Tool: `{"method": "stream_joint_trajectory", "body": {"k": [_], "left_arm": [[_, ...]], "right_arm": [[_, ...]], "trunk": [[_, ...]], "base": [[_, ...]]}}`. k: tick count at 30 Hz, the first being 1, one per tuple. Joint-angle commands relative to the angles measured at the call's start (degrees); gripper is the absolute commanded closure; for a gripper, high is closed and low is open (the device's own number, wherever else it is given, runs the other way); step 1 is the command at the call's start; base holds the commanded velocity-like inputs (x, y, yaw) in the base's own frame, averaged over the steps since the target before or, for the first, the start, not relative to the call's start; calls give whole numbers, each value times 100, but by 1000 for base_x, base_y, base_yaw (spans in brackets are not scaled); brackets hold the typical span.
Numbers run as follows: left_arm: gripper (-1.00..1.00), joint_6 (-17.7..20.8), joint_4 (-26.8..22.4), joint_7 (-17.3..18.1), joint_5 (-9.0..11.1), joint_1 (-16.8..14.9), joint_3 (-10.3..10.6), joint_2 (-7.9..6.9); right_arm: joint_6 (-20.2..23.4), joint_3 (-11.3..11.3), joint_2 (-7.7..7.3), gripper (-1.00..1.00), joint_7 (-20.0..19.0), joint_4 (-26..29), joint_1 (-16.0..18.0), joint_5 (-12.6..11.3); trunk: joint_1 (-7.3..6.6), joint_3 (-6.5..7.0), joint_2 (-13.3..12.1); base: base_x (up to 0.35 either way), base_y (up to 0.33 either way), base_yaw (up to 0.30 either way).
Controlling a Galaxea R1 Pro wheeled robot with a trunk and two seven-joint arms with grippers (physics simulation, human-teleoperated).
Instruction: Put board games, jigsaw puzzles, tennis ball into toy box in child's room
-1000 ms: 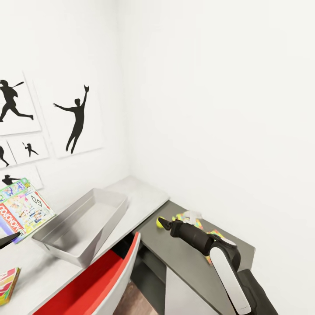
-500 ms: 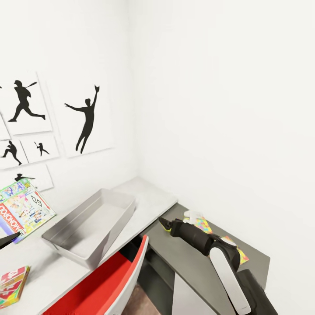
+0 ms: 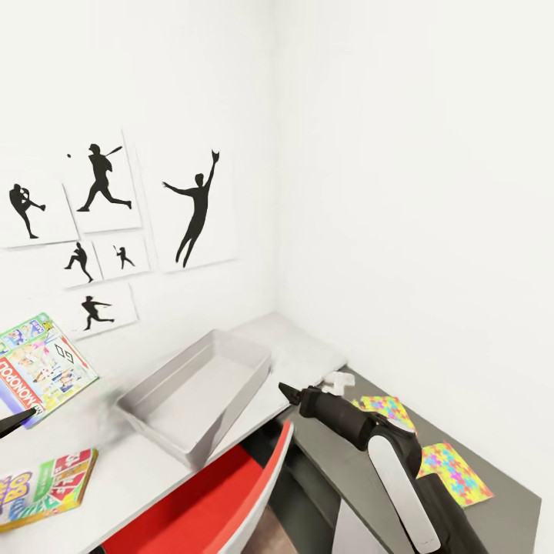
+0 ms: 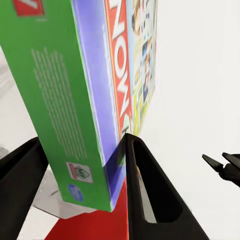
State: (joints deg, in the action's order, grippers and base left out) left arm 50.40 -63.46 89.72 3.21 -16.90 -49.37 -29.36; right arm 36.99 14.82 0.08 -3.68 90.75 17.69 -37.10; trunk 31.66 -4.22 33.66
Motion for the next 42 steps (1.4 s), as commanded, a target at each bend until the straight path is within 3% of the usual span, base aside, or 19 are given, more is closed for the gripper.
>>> {"method": "stream_joint_trajectory", "body": {"k": [1, 42], "left_arm": [[100, 57, 1, 28, -4, -10, -3, 0], [100, 28, 34, -6, -2, 26, -36, 33]], "right_arm": [[27, -6, 1, -100, -17, 5, 5, 9], [-200, -22, 34, -100, -10, -37, -3, 8]], "trunk": [[5, -11, 9], [5, -11, 9]], "base": [[288, 47, 235], [114, 72, 11]]}}
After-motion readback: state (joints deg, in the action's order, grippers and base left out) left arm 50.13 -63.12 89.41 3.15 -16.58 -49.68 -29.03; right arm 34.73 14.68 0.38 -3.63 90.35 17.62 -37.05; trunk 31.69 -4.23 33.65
